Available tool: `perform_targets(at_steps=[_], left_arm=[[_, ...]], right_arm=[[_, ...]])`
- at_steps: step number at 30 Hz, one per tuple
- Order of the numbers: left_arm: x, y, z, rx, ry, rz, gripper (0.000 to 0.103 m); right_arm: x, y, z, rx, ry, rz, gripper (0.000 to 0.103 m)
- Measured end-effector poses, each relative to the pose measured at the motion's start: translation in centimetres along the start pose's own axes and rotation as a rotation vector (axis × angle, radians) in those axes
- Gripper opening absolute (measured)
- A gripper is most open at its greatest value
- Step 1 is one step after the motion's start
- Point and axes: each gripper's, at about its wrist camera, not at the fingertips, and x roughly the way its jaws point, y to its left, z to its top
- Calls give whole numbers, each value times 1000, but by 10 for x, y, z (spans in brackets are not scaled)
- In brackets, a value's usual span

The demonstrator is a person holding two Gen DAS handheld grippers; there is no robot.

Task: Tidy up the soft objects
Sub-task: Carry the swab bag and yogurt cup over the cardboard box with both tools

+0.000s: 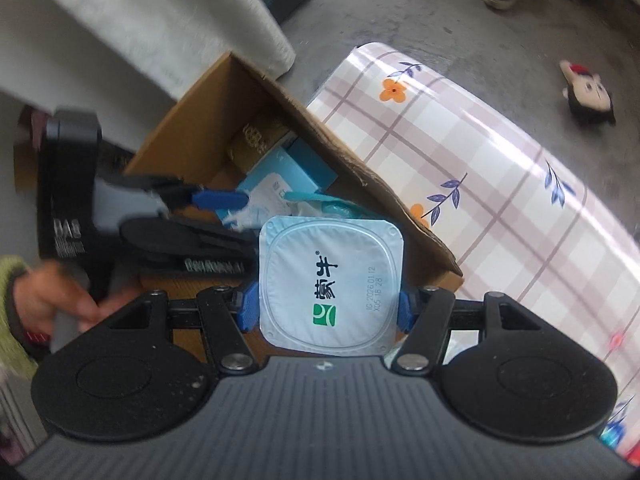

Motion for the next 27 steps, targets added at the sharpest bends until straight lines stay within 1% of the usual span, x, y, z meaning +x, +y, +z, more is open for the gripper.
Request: perform_targets(at_steps=[3,7,12,16,19,23,25,27], left_arm=[[-4,11,3,-40,-10,1,69],[-4,18,4,-70,-13,1,69],[-1,25,0,-102,-8,-4,69],[2,27,-2,-121,-7,-14,69],[4,28,-3,-128,-6,-18,69],[3,26,-3,-128,-8,-16,69],[2,25,-3,-126,-11,-12,69],[-1,23,-2,-125,-18,-7,69]], right_arm=[[9,14,2,-136,62,-36,60],[32,36,1,-319,173,-72,60],[72,53,1,-445,307,-109,60],[96,60,1,-498,368,-138,61],[104,63,0,-524,376,-170,63],[98,62,-2,-519,350,-170,67],[93,60,-5,-507,323,-163,67],[82,59,-5,-493,277,-135,68]])
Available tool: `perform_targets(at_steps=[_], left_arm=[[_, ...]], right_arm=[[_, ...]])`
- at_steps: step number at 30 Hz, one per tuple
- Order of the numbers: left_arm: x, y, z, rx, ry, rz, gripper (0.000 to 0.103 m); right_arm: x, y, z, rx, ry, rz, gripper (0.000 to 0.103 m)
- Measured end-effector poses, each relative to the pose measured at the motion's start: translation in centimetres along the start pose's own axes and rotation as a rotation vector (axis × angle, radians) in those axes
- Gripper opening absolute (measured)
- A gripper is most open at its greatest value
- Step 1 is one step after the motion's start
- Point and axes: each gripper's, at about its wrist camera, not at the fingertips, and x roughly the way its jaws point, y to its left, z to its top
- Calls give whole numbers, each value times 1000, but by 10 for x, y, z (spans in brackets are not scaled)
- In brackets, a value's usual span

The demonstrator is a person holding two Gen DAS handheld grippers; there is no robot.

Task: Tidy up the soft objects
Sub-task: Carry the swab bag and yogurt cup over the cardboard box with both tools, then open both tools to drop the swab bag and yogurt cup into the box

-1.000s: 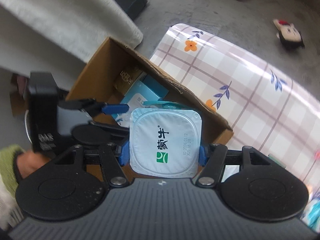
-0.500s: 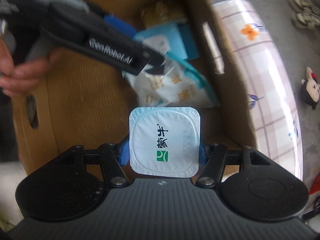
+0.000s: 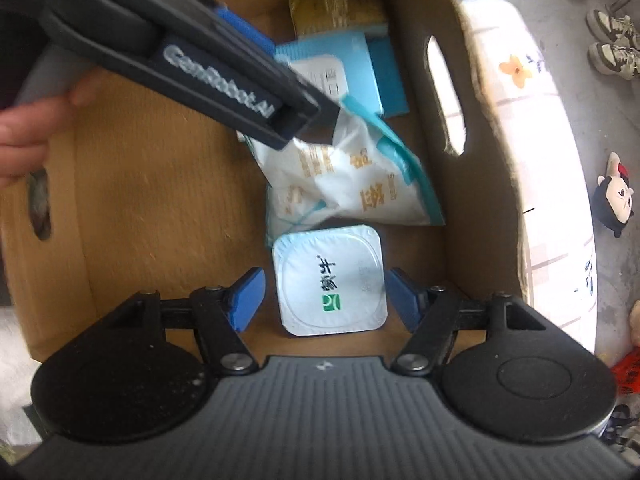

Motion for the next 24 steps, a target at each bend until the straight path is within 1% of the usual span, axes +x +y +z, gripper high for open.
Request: perform_targets(at_steps=[4,8,11,14,16,19,20,22,24], left_arm=[[-10,-7,0,6,-17,12,70],[-23,-18,-4,16,-32,36,74],[-37,-30,-8,30,-41,63,75],[-56,-45,-16,56,-72,95,75],[-72,-57,-24,76,-94,122,77],[-94,-77,-39,87,-123,153,79],[-101,-84,-44,84,-124,160,81],[-112,-98,-58,74,-120,165,81],[-122,-113,-72,61,-115,166,81]], right_arm=[[-30,-5,-15,61,-173,31,74],[-55,-10,-42,197,-349,79,80],[-69,-11,-70,318,-465,105,84],[-79,-13,-103,449,-564,143,86],[-84,-11,-127,539,-629,169,91],[-92,-3,-167,649,-701,212,97],[-93,0,-180,682,-711,226,97],[-94,7,-208,737,-722,253,98],[-96,15,-239,776,-724,255,100]])
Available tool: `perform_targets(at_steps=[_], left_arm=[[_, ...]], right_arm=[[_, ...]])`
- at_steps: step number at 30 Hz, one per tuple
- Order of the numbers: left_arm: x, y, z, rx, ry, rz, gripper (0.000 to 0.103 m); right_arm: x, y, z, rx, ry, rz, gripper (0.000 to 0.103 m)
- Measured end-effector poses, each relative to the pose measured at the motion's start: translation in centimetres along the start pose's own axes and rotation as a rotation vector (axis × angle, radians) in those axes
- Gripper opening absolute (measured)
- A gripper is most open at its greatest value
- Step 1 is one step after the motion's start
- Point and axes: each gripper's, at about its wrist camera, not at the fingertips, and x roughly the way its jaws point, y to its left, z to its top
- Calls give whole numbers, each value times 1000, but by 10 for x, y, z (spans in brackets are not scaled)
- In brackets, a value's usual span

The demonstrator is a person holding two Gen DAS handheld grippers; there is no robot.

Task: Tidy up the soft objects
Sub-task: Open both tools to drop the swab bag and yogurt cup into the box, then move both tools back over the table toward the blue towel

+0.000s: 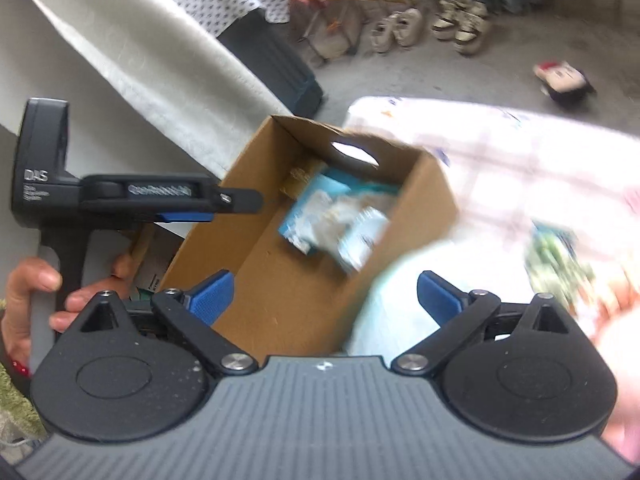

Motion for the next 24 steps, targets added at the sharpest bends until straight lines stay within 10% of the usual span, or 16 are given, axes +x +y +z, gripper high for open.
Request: perform_targets(at_steps=[16,24], left_arm=[[-23,-189,-93,202,59,-138,90],[17,-286,-124,264,135,-241,75]], right_arm=[[-173,-168,-162,372,-92,-321,102],[-183,-250,-200,603,-245,-261,101]])
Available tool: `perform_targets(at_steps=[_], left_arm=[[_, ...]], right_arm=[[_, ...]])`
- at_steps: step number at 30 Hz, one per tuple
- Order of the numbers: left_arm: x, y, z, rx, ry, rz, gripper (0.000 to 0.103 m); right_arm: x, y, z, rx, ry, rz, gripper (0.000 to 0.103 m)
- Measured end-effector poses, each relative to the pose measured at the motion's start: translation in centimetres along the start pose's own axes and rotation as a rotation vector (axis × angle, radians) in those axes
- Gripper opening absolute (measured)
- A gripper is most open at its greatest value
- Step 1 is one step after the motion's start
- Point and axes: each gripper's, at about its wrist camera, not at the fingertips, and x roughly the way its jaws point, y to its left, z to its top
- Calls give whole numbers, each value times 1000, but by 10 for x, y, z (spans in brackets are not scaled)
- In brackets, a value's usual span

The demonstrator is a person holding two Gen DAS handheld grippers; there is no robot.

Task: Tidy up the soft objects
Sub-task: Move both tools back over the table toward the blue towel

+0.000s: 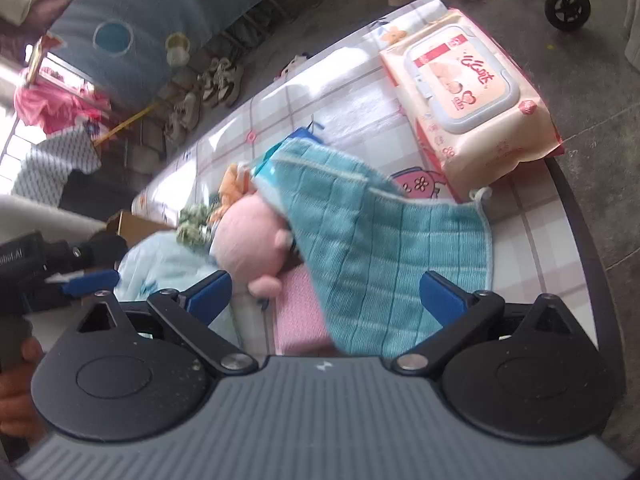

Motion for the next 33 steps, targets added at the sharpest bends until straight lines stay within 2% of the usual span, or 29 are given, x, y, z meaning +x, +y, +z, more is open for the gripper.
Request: perform_targets(at_steps=[2,9,11,12,17,19,22,27,30,31,32,33], left_arm=[[17,-11,4,9,11,-6,70],[80,-22,24,-28,93,-8,36],[90,-24,26,-27,106,10,29],[93,-25,27,-23,109,14,27],[95,-31,23,-10,121,14,25],[95,-32,19,-4,130,13,25],[96,-32,13,4,144,11,25],[99,-32,8,5,163,1,23],[99,-32,9,10,161,6,23],[99,-32,9,11,163,9,23],[100,-31,9,12,164,12,23],[100,-30,9,12,165,17,23]], right_arm=[[16,-12,8,52,-12,31,100],[73,-28,36,176,-38,147,86],[89,-33,40,206,-31,157,77],[96,-35,42,221,-28,162,70],[119,-37,44,258,-6,183,41],[118,-38,44,266,-8,183,20],[111,-43,39,303,-21,208,10],[96,-42,32,304,-28,235,10],[97,-42,30,305,-21,219,18],[98,-40,31,298,-23,210,33],[99,-41,35,291,-26,197,43],[97,-44,36,286,-29,180,61]])
